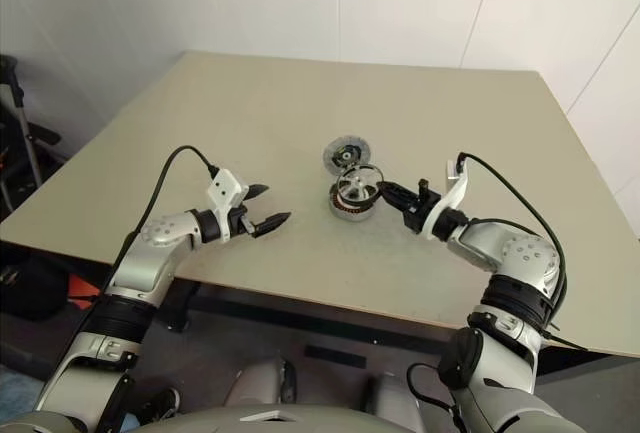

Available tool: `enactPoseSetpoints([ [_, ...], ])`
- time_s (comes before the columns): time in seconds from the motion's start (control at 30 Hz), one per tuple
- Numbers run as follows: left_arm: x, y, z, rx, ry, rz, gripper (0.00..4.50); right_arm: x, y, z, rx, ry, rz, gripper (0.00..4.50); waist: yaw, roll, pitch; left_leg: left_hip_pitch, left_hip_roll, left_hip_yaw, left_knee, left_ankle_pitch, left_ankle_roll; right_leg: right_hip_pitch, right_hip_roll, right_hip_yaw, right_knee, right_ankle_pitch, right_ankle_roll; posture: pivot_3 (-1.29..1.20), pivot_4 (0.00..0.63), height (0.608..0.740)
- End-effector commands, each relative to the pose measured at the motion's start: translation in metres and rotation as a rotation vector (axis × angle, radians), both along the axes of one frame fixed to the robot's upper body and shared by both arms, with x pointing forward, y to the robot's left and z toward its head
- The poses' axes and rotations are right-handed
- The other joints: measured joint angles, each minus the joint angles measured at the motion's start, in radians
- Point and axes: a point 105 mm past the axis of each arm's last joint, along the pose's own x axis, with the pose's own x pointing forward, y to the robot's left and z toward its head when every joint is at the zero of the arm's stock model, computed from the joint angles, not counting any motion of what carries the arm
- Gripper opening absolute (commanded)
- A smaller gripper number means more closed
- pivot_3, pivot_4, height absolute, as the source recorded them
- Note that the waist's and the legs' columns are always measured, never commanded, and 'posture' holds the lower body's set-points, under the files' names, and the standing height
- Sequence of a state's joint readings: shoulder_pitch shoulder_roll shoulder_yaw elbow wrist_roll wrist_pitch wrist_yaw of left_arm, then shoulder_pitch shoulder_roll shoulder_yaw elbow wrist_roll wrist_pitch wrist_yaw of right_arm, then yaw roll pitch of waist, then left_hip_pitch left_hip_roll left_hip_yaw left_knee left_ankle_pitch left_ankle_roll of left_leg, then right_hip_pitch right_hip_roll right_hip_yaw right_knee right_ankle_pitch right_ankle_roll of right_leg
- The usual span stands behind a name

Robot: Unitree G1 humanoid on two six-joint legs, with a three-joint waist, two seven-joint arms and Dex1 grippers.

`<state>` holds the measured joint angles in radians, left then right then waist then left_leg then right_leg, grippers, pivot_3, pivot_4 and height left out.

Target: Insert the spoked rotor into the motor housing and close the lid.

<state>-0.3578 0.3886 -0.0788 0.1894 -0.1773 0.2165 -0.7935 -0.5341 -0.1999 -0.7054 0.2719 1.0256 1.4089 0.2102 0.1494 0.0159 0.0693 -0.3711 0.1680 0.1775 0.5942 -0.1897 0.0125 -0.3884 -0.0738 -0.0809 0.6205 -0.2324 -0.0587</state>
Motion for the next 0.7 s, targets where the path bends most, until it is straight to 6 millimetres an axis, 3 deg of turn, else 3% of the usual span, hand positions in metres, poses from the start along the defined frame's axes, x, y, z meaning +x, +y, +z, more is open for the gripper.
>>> enactPoseSetpoints([
  [0.03,0.002,-0.003,0.013,-0.001,-0.052,-0.012,4.5,0.008,0.006,0.012,0.009,-0.052,-0.001,0.34,-0.001,0.0,0.0,0.0,0.0,0.0,0.0,0.0,0.0,0.0,0.0,0.0,0.0,0.0,0.0,0.0,0.0,0.74],
  [0.7,0.002,0.001,0.014,0.004,-0.052,0.003,4.5,0.015,0.008,-0.01,-0.055,-0.022,-0.008,0.34,-0.002,0.0,0.0,0.0,0.0,0.0,0.0,0.0,0.0,0.0,0.0,0.0,0.0,0.0,0.0,0.0,0.0,0.74],
])
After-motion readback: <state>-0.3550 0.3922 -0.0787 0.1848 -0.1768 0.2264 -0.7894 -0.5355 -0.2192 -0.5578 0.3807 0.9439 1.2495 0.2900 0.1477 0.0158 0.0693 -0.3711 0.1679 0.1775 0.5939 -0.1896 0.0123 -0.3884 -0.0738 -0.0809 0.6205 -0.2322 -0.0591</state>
